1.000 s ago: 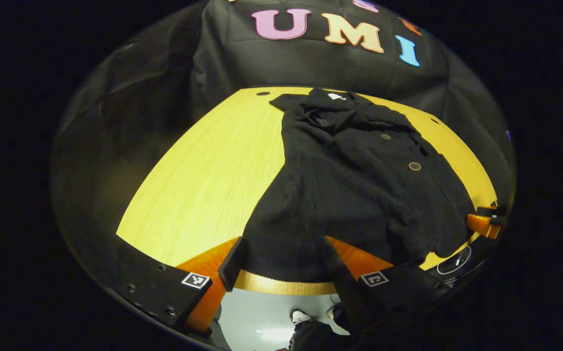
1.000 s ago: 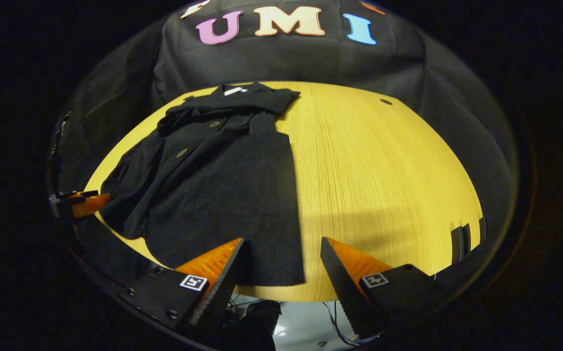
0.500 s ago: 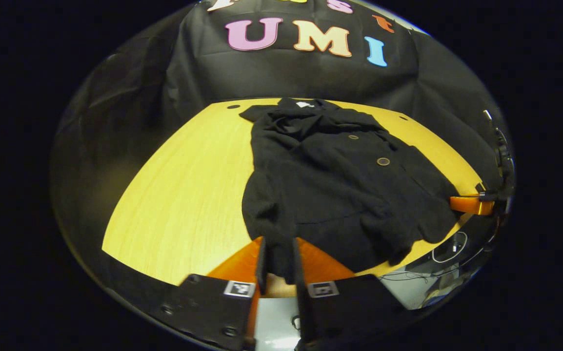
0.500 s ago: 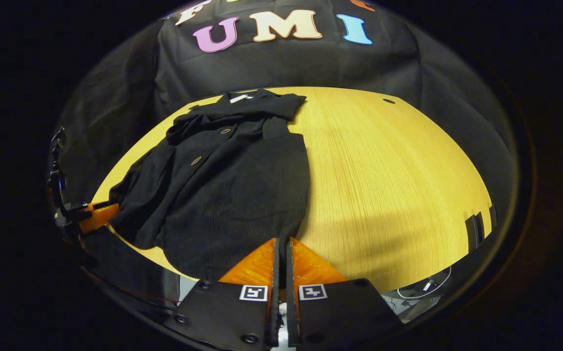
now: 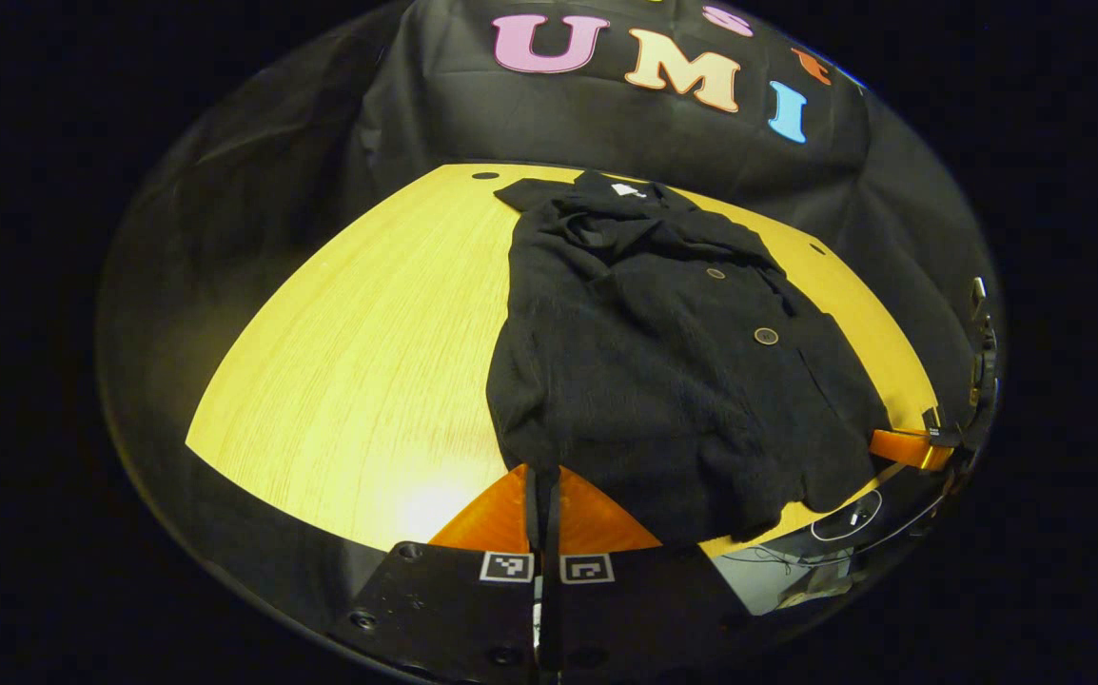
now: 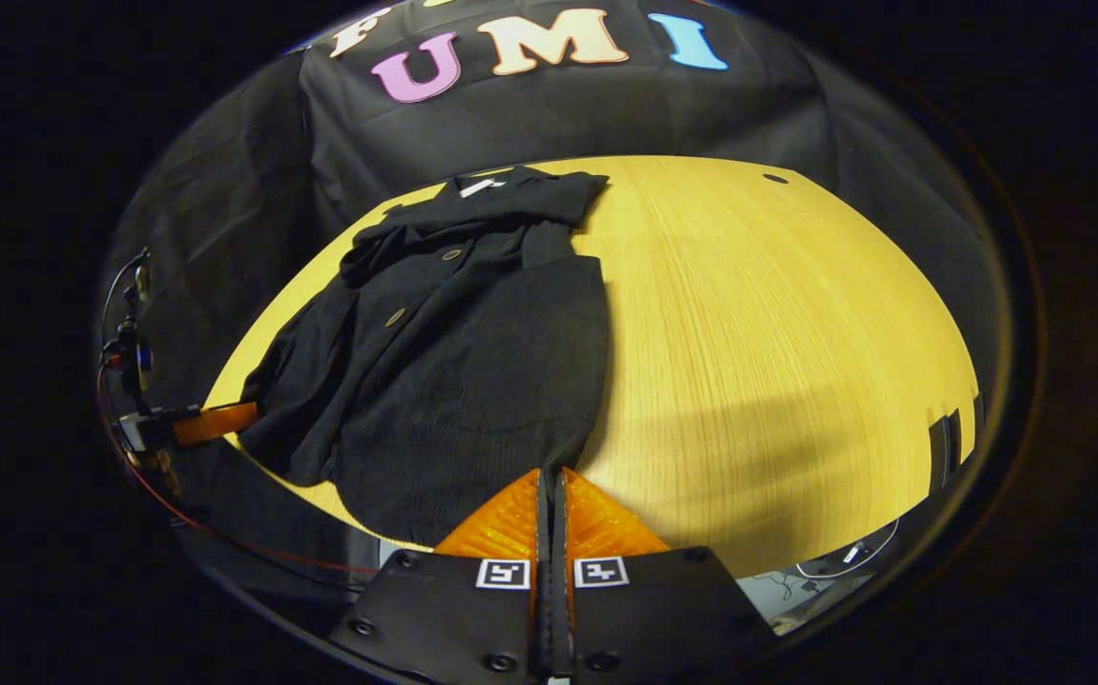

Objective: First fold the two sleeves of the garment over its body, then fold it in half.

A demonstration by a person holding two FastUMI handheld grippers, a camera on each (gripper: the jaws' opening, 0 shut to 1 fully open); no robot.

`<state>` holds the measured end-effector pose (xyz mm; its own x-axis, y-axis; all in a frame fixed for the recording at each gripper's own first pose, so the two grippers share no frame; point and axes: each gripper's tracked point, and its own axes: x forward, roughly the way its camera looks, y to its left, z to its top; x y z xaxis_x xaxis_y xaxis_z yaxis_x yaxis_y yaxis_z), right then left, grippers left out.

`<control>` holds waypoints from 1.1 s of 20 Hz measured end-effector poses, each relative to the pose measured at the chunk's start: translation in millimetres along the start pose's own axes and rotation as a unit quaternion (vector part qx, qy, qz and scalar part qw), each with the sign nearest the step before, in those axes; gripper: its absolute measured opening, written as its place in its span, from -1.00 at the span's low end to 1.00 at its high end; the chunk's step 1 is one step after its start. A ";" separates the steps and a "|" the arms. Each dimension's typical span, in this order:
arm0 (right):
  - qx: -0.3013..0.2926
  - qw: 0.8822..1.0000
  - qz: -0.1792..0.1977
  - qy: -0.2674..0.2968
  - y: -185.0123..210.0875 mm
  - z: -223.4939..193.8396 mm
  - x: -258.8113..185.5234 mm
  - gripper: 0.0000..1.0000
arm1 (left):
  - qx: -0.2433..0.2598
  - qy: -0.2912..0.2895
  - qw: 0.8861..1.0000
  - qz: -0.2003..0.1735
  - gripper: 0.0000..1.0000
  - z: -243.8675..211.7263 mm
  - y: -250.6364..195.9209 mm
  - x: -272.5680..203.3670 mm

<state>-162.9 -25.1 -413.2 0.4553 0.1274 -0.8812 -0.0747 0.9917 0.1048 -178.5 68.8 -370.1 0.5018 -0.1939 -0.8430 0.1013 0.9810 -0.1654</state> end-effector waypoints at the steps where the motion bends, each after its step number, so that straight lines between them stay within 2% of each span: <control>1: -0.007 1.000 0.007 0.000 0.0 -2.9 -3.8 -0.95 | 0.004 0.003 1.000 0.007 -1.00 -1.9 1.6 -3.7; 8: -0.012 0.999 0.035 0.000 -4.0 -8.2 -27.6 -0.95 | -0.018 0.023 0.999 0.017 -1.00 0.3 -4.5 -12.0; 14: -0.001 0.997 0.046 -0.067 11.0 45.8 -47.7 -0.95 | -0.042 -0.013 0.999 -0.002 -1.00 42.7 -6.9 -26.7; 17: -0.004 0.995 0.057 -0.079 20.5 71.6 -46.2 -0.95 | -0.059 -0.031 0.998 -0.009 -1.00 73.7 -7.4 -25.1; 22: 0.002 0.991 0.071 -0.109 34.7 115.9 -46.1 -0.95 | -0.054 -0.062 0.996 -0.026 -1.00 125.6 -15.9 -21.5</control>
<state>-83.6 5.5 -315.5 0.6213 0.2665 -0.7368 -0.1481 0.9634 0.2235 -83.0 57.1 -285.1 0.6008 -0.2370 -0.7635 0.0401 0.9628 -0.2673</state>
